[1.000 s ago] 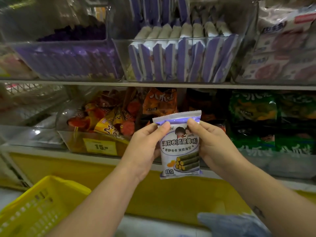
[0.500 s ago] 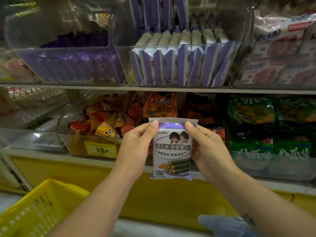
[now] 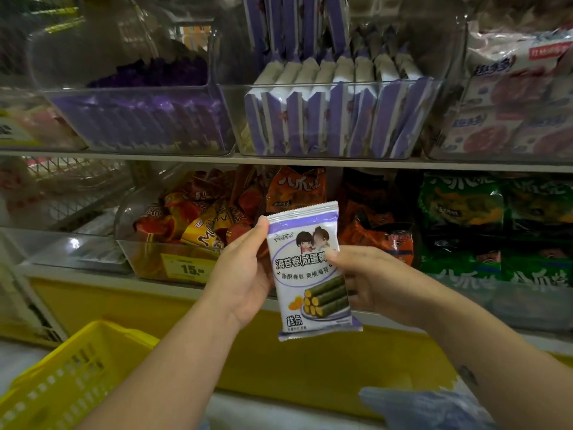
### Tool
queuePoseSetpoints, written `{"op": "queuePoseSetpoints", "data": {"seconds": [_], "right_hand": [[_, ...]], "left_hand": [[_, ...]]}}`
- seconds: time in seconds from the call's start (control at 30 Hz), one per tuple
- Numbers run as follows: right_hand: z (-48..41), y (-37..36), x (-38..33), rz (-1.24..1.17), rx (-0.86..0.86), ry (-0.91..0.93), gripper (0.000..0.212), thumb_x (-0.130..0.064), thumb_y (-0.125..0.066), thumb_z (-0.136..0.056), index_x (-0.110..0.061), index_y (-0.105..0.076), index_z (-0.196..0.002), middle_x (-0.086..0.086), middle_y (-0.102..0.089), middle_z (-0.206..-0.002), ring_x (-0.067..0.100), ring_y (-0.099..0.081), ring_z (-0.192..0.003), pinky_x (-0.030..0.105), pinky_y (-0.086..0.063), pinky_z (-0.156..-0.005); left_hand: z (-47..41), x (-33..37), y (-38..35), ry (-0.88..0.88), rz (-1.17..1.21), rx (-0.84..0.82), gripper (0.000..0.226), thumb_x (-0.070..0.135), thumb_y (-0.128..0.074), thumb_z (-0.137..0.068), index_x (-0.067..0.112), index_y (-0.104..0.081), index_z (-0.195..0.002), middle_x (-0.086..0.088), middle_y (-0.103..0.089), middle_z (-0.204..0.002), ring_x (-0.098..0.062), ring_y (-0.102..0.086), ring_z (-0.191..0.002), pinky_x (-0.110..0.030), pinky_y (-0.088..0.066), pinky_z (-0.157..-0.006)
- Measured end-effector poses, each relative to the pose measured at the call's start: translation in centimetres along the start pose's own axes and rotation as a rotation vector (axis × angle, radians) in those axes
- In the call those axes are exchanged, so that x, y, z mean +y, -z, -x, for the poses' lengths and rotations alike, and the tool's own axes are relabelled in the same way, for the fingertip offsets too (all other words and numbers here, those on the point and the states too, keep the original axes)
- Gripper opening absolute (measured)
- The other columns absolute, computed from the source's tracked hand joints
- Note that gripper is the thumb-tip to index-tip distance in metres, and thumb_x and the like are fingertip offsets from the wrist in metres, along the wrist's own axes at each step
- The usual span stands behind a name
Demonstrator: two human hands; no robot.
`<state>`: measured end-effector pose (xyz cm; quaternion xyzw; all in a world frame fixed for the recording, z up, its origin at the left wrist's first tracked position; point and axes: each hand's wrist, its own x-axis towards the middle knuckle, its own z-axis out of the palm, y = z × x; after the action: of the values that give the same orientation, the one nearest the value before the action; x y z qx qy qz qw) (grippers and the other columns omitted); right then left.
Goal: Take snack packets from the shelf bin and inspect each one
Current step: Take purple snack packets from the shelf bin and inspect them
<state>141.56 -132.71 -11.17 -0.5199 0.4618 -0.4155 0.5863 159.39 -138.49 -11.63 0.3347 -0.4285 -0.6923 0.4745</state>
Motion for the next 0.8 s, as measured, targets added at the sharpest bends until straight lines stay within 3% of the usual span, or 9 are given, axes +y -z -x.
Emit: {"op": "queuePoseSetpoints", "data": {"seconds": [0.1, 0.17, 0.27, 0.37, 0.8], "right_hand": [[0.4, 0.1, -0.1, -0.078, -0.038, -0.037, 0.039, -0.039, -0.055, -0.09, -0.01, -0.069, -0.11, 0.017, -0.071, -0.111, 0.026, -0.071, -0.095, 0.033, -0.058, -0.076], [0.5, 0.2, -0.2, -0.135, -0.023, -0.024, 0.041, -0.041, -0.051, -0.09, -0.014, -0.067, -0.115, 0.014, -0.07, -0.116, 0.028, -0.069, -0.104, 0.04, -0.058, -0.083], [0.4, 0.5, -0.5, -0.238, 0.04, -0.007, 0.047, -0.045, -0.046, -0.091, -0.016, -0.057, -0.128, 0.014, -0.067, -0.122, 0.031, -0.064, -0.114, 0.051, -0.049, -0.099], [0.4, 0.7, -0.9, -0.312, 0.085, 0.039, 0.045, -0.044, -0.039, -0.097, -0.017, -0.055, -0.13, 0.012, -0.067, -0.123, 0.03, -0.064, -0.114, 0.045, -0.053, -0.095], [0.4, 1.0, -1.2, -0.495, 0.133, 0.009, 0.049, -0.043, -0.037, -0.099, -0.01, -0.055, -0.13, 0.018, -0.066, -0.123, 0.035, -0.064, -0.112, 0.047, -0.053, -0.094]], "left_hand": [[-0.2, 0.3, 0.6, 0.066, -0.011, -0.076, 0.047, 0.045, -0.057, -0.079, 0.01, -0.07, -0.109, -0.015, -0.072, -0.111, -0.032, -0.067, -0.108, -0.053, -0.051, -0.093], [-0.3, 0.7, 1.2, 0.103, -0.09, -0.184, 0.041, 0.042, -0.059, -0.077, 0.017, -0.073, -0.106, -0.011, -0.072, -0.108, -0.026, -0.07, -0.096, -0.045, -0.059, -0.076], [-0.1, 1.2, 2.3, 0.172, -0.212, -0.369, 0.04, 0.028, -0.065, -0.08, 0.018, -0.068, -0.118, -0.011, -0.073, -0.109, -0.02, -0.072, -0.086, -0.033, -0.06, -0.066], [0.0, 1.2, 2.8, 0.206, -0.267, -0.48, 0.054, 0.012, -0.068, -0.076, 0.015, -0.057, -0.128, -0.012, -0.072, -0.113, -0.023, -0.073, -0.093, -0.029, -0.06, -0.068], [0.2, 0.8, 2.2, -0.092, -0.338, -0.47, 0.052, 0.004, -0.072, -0.068, 0.024, -0.064, -0.116, -0.006, -0.075, -0.107, -0.018, -0.072, -0.095, -0.02, -0.057, -0.073]]}}
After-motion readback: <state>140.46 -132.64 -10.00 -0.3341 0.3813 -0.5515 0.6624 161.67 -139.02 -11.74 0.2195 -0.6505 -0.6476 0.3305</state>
